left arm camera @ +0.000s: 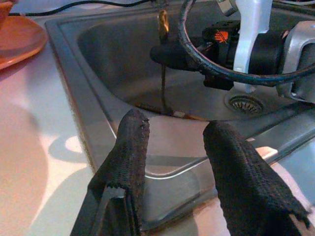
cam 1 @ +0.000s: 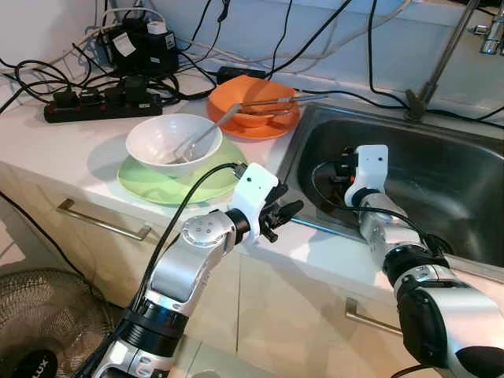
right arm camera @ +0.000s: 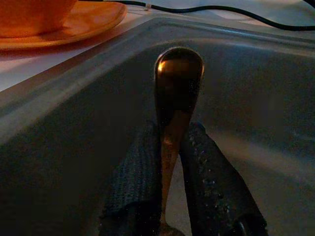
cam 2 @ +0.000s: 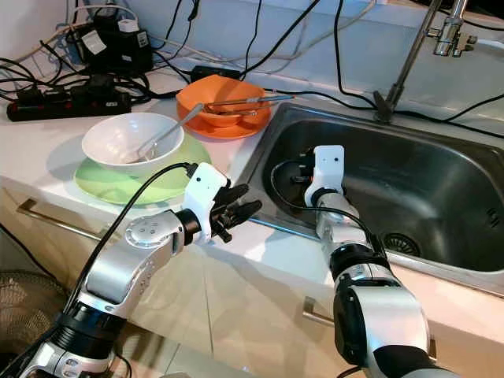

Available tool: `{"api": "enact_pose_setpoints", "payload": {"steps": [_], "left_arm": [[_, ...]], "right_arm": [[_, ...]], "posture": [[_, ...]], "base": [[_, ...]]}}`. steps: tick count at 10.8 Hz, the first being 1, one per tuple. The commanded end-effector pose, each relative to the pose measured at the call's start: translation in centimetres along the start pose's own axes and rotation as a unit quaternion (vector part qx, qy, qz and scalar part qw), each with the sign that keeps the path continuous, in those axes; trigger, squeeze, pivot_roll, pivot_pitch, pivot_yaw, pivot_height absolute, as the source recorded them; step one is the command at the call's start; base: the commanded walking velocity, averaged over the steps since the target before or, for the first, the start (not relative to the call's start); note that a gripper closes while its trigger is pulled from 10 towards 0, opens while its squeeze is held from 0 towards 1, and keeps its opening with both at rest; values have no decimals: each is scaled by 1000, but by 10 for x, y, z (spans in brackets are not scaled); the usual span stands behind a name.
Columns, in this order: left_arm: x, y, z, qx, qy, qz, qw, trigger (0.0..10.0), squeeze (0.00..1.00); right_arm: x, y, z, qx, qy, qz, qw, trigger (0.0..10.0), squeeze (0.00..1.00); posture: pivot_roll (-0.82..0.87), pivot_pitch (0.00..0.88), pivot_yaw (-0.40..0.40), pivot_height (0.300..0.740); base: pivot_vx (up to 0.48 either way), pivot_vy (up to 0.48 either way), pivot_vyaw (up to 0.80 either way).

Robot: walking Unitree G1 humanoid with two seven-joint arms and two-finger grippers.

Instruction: Kitchen organization

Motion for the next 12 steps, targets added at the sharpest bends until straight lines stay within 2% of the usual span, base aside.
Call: {"api": "enact_pose_setpoints", "payload": {"steps": [1, 8, 9, 12], "left_arm": [[1, 3, -3, -2, -9, -3, 1000, 10000, 0], [1, 3, -3, -2, -9, -3, 1000, 10000, 0], [-2, 14, 2, -11, 16, -28, 999, 10000, 0], [-2, 17, 2, -12, 15, -32, 999, 10000, 0]], "right_arm": [[-2, 5, 3, 7, 4, -1, 1000, 10000, 0], [-2, 5, 3, 7, 4, -1, 1000, 10000, 0], [-3, 11, -1, 3, -19, -19, 1000, 10000, 0], [-3, 12, 0, -1, -16, -21, 1000, 10000, 0]], "posture": [[215, 0, -39, 717], [215, 0, -39, 717], [215, 0, -38, 717], [213, 0, -38, 717]], "base": [[0, 0, 0], [0, 0, 0], [0, 0, 0], [0, 0, 0]]}}
Point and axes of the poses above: a point about 5 cm out from each wrist's last joint towards the gripper, its own x axis pointing back from the gripper into the wrist, its own y axis along the axis of the wrist's last joint, z = x × y, the point moved 2 cm from there along -x, pointing out of the wrist towards the gripper, and after that the axes turned 1 degree about -x, right-handed, at the moved point
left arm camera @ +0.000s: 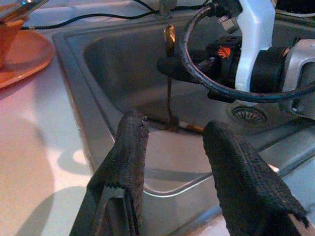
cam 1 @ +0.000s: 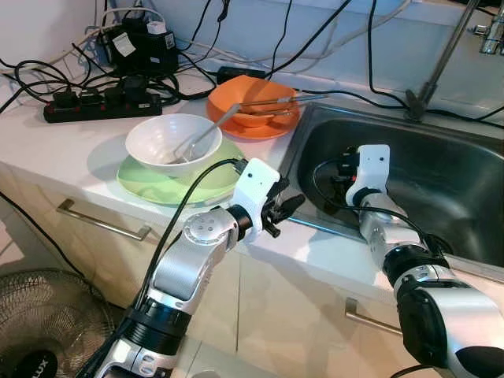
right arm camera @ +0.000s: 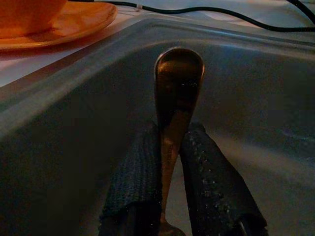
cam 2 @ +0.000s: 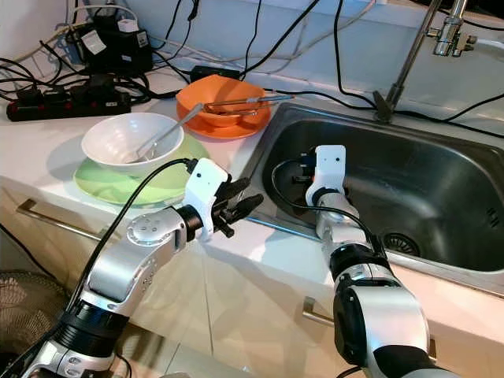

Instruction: Kitchen organization

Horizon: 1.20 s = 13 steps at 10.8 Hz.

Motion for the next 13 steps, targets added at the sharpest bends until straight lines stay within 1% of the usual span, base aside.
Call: {"api": "enact_pose_setpoints", "payload": {"steps": [1, 6, 13], "left_arm": [[-1, 10, 1, -9, 4, -14, 1000, 10000, 0], [-1, 10, 4, -7, 10, -15, 1000, 10000, 0], [-1, 9, 3, -3, 9, -16, 1000, 10000, 0]], "right_arm": [[-3, 12, 3, -3, 3, -19, 1000, 10000, 0], [-4, 15, 4, 0, 6, -20, 1000, 10000, 0], [-4, 14, 7, 0, 12, -19, 1000, 10000, 0]], "posture": [[213, 0, -39, 717], [215, 0, -45, 717], [216, 0, -46, 717]], "base": [[0, 0, 0], [0, 0, 0], [0, 0, 0]]}}
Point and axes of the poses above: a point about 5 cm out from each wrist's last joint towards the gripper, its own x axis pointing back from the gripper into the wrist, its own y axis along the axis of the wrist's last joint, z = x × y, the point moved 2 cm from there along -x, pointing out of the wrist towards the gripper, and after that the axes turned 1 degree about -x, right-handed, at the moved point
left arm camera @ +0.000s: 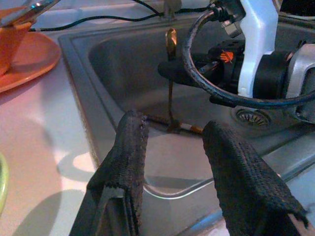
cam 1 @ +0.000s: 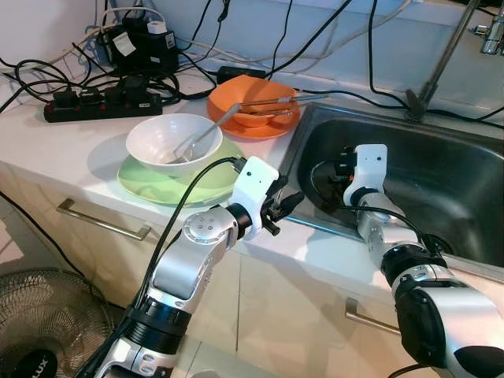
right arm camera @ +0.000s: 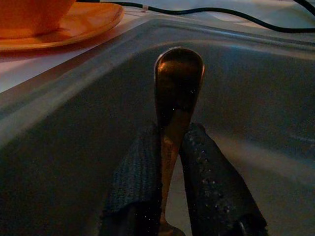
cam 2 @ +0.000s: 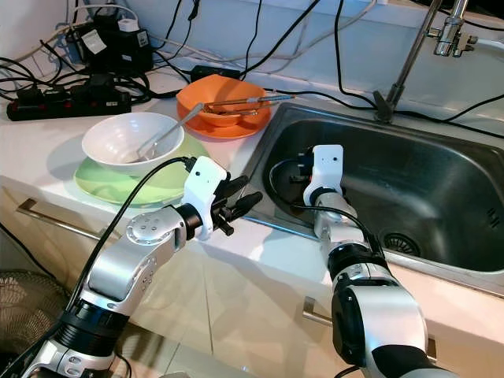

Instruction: Kitchen organization

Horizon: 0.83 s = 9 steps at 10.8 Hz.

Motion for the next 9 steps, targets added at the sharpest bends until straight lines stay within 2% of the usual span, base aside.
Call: {"api": "enact_pose_setpoints", "payload": {"steps": [1, 2, 3, 4, 7, 9], "left_arm": [[-1, 7, 1, -3, 1, -13, 1000, 10000, 0], [-1, 7, 1, -4, 1, -13, 1000, 10000, 0], [-1, 7, 1, -4, 1, -13, 1000, 10000, 0], [-1, 7, 1, -4, 0, -13, 1000, 10000, 0], [-1, 9, 0, -7, 0, -16, 1000, 10000, 0], [-1, 17, 3, -15, 7, -33, 999, 10000, 0]], "right_arm": [[-4, 13, 3, 0, 5, -18, 1000, 10000, 518], [-4, 12, 5, -4, 9, -17, 1000, 10000, 1000], [-4, 12, 5, 0, 9, -17, 1000, 10000, 1000], [-4, 12, 5, 3, 7, -17, 1000, 10000, 0], [-4, 13, 6, 2, 7, -20, 1000, 10000, 0], [-6, 29, 2, 3, -5, -54, 999, 10000, 0]], "posture": [[217, 0, -47, 717], [218, 0, -47, 717], [218, 0, -47, 717], [219, 0, -47, 717], [220, 0, -47, 717], [219, 0, -46, 717]], "base": [[0, 0, 0], [0, 0, 0], [0, 0, 0], [0, 0, 0], [0, 0, 0], [0, 0, 0]]}}
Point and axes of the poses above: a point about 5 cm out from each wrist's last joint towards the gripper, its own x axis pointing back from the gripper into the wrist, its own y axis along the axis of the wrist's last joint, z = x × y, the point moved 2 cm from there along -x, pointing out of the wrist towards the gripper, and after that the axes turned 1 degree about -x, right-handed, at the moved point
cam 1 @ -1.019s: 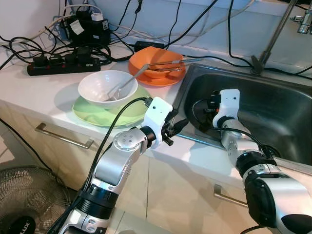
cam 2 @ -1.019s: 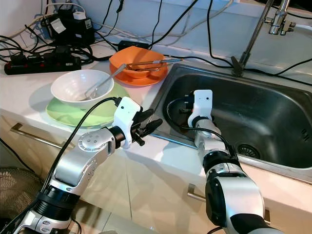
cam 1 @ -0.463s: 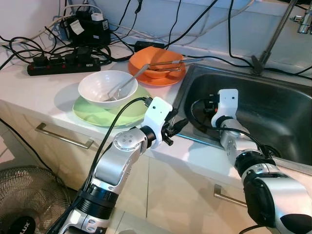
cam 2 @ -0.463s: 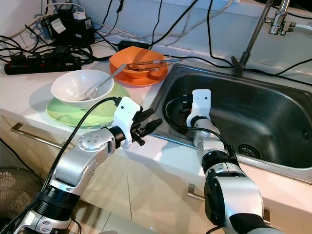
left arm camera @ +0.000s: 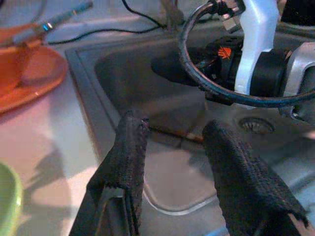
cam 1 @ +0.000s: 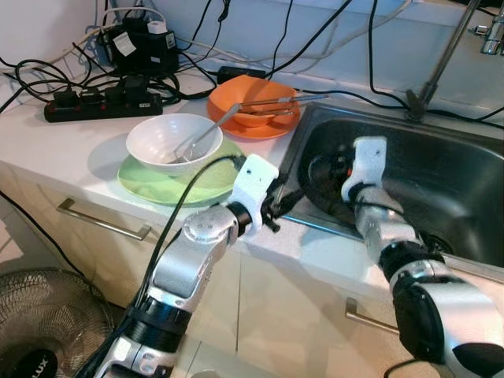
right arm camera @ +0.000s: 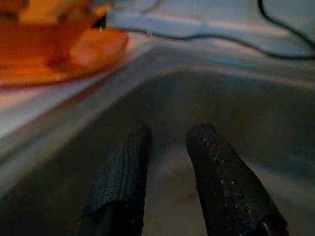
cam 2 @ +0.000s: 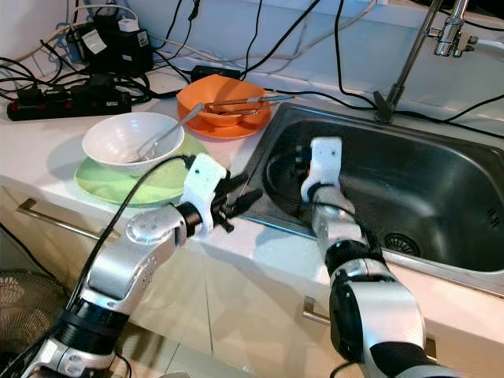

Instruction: Kitchen organization

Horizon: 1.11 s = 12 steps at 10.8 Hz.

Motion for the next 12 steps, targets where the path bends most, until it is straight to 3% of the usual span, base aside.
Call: {"api": "enact_pose_setpoints", "payload": {"steps": [1, 2, 4, 6, 7, 8, 9, 10, 12], "left_arm": [[-1, 13, 1, -10, 4, -23, 1000, 10000, 0], [-2, 14, 1, -12, 8, -27, 1000, 10000, 0], [-3, 23, 6, -23, 24, -44, 998, 10000, 0], [-3, 35, 14, -69, 58, -59, 994, 10000, 0], [-1, 55, 27, -111, 111, -76, 985, 10000, 0], [3, 70, 42, -172, 174, -81, 966, 10000, 0], [3, 80, 63, -216, 226, -54, 948, 10000, 0], [1, 77, 77, -232, 248, -25, 940, 10000, 0], [-4, 74, 89, -249, 266, 5, 931, 10000, 0]], "right_arm": [[-6, 35, -10, -4, -17, -60, 998, 10000, 0], [-8, 53, -13, -10, -23, -93, 995, 10000, 0], [-8, 64, -5, -7, -7, -122, 993, 10000, 0], [-8, 66, 2, -12, 3, -133, 991, 10000, 0], [-6, 64, 6, -20, 8, -135, 991, 10000, 0], [-4, 56, 13, -31, 18, -131, 991, 10000, 0], [-2, 46, 22, -40, 27, -122, 991, 10000, 0], [0, 39, 28, -49, 32, -117, 991, 10000, 0], [3, 35, 33, -65, 36, -117, 990, 10000, 0]], "posture": [[213, 0, -45, 717], [208, 0, -44, 717], [209, 0, -42, 717], [209, 0, -43, 717], [209, 0, -43, 717], [219, 0, -43, 717], [219, 0, -41, 717], [213, 0, -37, 717], [212, 0, -35, 717]], "base": [[0, 0, 0], [0, 0, 0], [0, 0, 0], [0, 0, 0], [0, 0, 0], [0, 0, 0], [0, 0, 0], [0, 0, 0], [0, 0, 0]]}}
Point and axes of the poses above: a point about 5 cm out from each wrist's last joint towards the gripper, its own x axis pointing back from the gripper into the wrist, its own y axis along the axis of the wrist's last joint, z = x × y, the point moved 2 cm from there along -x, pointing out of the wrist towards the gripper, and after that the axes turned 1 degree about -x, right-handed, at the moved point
